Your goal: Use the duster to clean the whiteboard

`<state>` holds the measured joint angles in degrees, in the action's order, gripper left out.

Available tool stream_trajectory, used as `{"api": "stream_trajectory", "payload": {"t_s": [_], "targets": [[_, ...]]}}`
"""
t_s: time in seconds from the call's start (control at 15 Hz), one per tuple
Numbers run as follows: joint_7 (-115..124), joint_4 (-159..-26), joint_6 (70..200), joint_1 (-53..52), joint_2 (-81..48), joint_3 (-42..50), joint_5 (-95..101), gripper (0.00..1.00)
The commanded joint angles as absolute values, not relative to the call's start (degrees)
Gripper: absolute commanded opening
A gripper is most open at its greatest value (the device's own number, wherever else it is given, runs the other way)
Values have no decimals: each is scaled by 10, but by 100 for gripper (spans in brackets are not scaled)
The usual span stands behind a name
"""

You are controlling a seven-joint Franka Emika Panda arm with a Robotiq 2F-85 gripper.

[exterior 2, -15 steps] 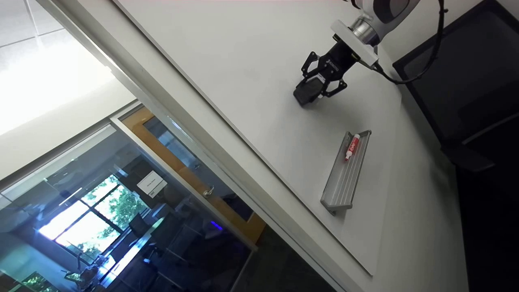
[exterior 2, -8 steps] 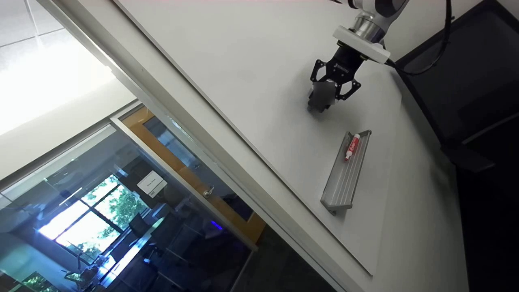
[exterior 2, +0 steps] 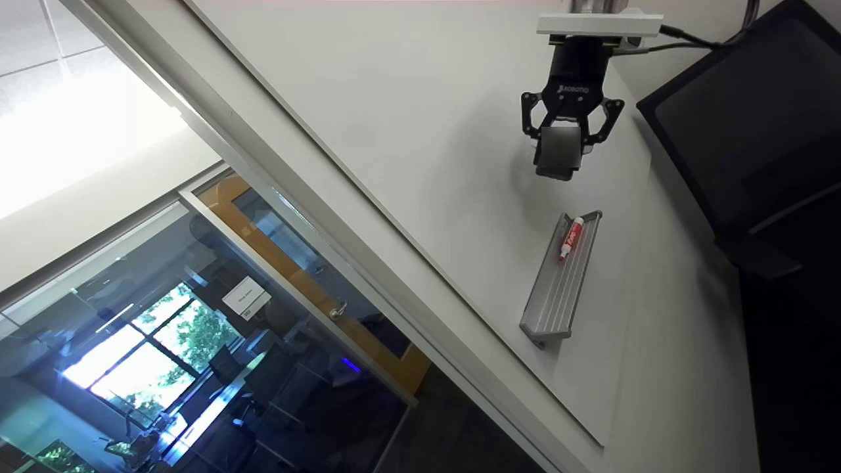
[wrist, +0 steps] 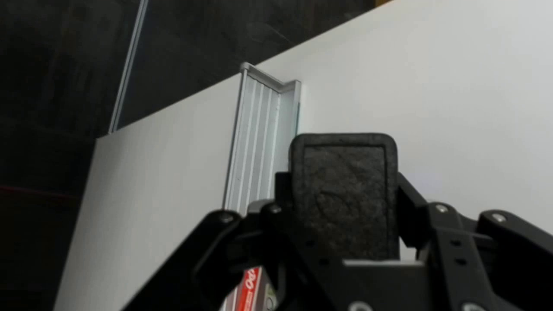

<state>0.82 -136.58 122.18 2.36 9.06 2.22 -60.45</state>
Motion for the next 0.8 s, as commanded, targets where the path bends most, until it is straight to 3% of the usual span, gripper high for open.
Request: {"api": "stream_trajectory", "payload": {"t_s": [0.0,0.4,0.67,0.73], "targets": [[93,-1372,1182,20,106,5,-521,32],[86,-1342,1088,-8,80,-18,-435,32],[107,-1326,1134,-30,63,-44,-426,32],[84,-1346,1116,-24,80,-33,-438,57]]}}
